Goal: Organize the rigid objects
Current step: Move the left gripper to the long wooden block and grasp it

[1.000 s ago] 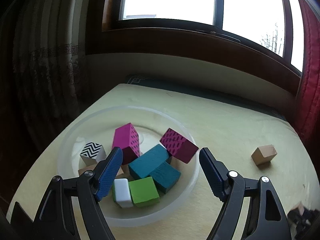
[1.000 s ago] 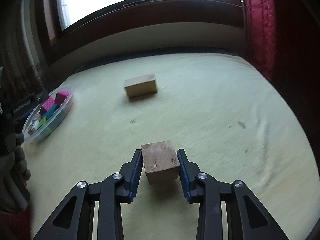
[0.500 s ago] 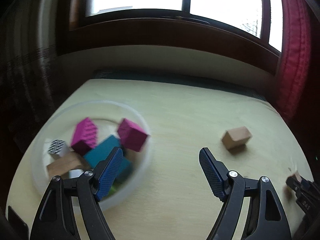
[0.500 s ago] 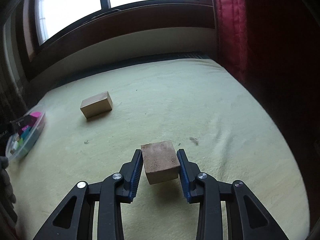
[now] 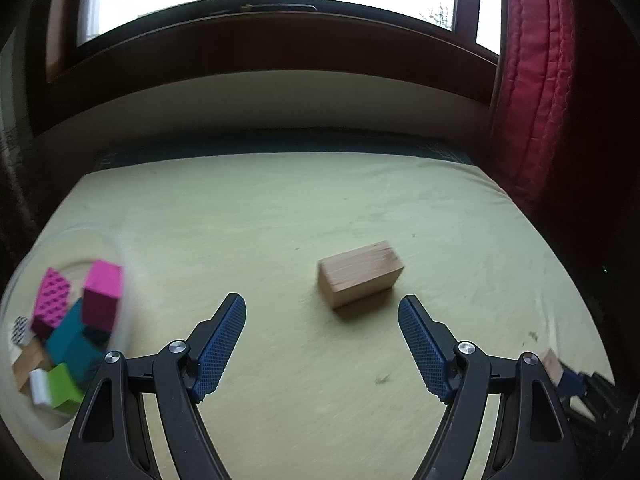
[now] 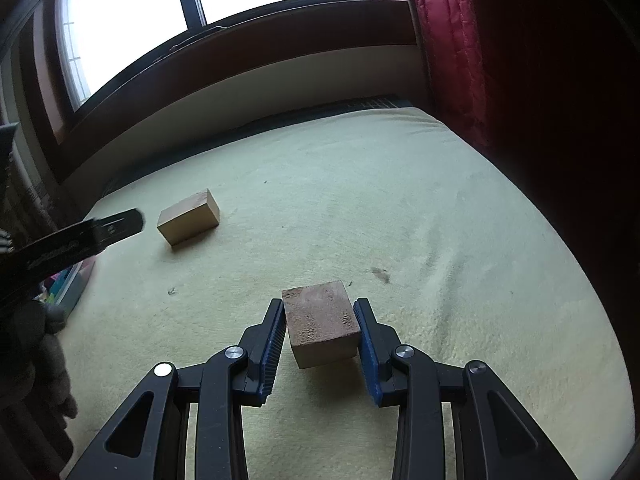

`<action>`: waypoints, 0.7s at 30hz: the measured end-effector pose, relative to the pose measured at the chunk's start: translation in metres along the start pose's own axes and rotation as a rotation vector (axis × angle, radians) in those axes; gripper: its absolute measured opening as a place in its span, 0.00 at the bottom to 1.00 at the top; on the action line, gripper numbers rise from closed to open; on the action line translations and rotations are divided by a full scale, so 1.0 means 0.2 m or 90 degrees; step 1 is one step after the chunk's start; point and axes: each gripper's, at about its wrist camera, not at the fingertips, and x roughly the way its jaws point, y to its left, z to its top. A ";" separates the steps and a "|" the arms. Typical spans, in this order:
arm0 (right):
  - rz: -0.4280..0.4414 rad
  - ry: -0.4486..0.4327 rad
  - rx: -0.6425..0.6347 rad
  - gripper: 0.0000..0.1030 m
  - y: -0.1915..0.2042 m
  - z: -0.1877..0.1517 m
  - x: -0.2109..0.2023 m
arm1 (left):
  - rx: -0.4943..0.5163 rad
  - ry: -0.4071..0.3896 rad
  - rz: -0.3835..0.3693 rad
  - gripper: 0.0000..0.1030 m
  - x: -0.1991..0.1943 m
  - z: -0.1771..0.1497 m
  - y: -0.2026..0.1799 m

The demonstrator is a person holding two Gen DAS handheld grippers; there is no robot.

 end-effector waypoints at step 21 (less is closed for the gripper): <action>0.005 0.018 0.001 0.36 0.00 0.02 0.03 | 0.002 0.034 -0.005 0.77 0.34 0.12 -0.14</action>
